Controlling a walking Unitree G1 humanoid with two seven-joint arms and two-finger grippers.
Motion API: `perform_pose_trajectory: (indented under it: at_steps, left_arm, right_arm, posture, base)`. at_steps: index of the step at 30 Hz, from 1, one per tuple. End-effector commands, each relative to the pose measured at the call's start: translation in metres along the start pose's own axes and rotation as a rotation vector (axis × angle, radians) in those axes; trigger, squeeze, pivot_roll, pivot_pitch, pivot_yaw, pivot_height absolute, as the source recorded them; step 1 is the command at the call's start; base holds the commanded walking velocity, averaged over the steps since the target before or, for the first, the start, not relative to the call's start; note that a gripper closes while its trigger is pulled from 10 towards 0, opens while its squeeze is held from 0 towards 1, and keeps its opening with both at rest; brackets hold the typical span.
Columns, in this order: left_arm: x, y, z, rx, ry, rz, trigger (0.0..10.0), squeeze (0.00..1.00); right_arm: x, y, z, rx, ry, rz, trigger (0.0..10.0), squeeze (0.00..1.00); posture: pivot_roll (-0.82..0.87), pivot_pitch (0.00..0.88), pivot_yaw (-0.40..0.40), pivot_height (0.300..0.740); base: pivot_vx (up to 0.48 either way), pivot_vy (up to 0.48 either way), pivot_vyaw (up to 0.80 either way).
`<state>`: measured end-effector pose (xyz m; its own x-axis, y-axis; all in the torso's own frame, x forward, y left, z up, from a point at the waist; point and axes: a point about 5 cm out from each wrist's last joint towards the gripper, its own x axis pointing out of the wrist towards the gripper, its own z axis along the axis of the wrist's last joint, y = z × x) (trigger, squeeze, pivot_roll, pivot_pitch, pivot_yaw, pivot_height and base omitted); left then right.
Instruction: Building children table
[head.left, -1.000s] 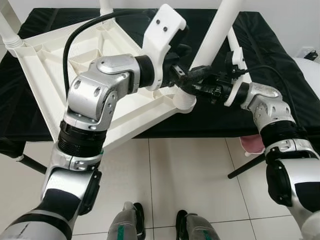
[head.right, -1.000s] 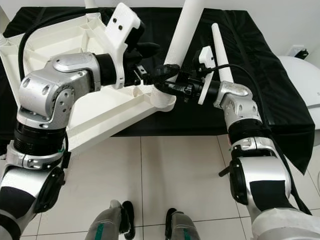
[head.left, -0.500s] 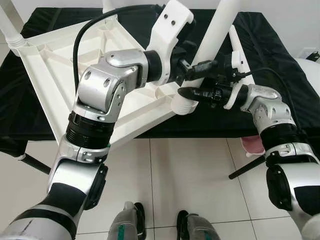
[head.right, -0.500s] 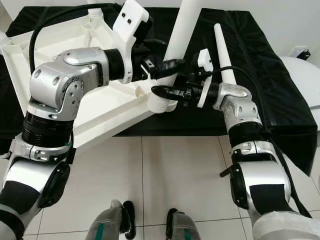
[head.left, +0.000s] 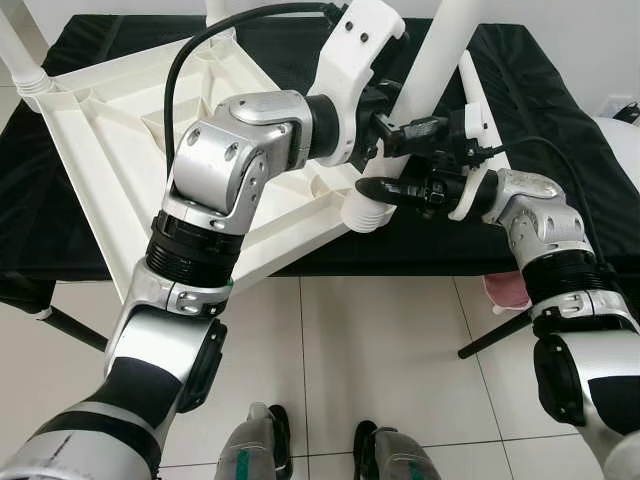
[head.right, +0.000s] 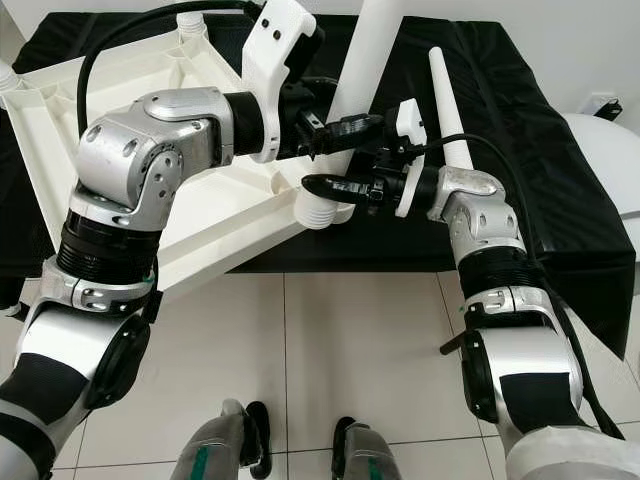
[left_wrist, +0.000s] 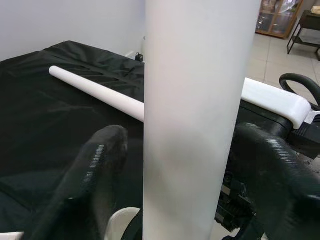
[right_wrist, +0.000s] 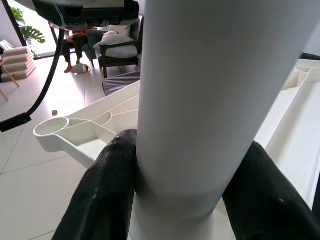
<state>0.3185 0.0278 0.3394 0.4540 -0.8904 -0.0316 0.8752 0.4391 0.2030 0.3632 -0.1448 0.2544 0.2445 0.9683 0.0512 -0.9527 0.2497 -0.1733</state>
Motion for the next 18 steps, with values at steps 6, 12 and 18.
perform_pose_trajectory:
  at_steps: [6,12,18]
  left_arm:
    - [0.0018,-0.0028,0.007,-0.002,-0.011,-0.002,0.0,0.0]
    - [0.0012,-0.0011,0.0055,-0.005,-0.007,-0.007,0.0,0.0]
    - [-0.0007,-0.0004,0.0072,-0.016,-0.026,-0.013,0.0,0.0]
  right_arm:
    - [-0.0007,0.0023,0.0015,-0.011,-0.003,0.017,10.0,0.0]
    - [-0.0012,0.0021,0.0023,-0.014,-0.003,0.015,10.0,0.0]
    - [-0.0013,0.0026,0.0029,-0.021,-0.006,0.013,10.0,0.0]
  posture:
    - [-0.02,0.168,-0.023,0.74]
    - [-0.02,0.164,-0.025,0.74]
    - [-0.02,0.158,-0.026,0.74]
  base:
    - [0.0,0.0,0.0]
    - [0.0,0.0,0.0]
    - [0.0,0.0,0.0]
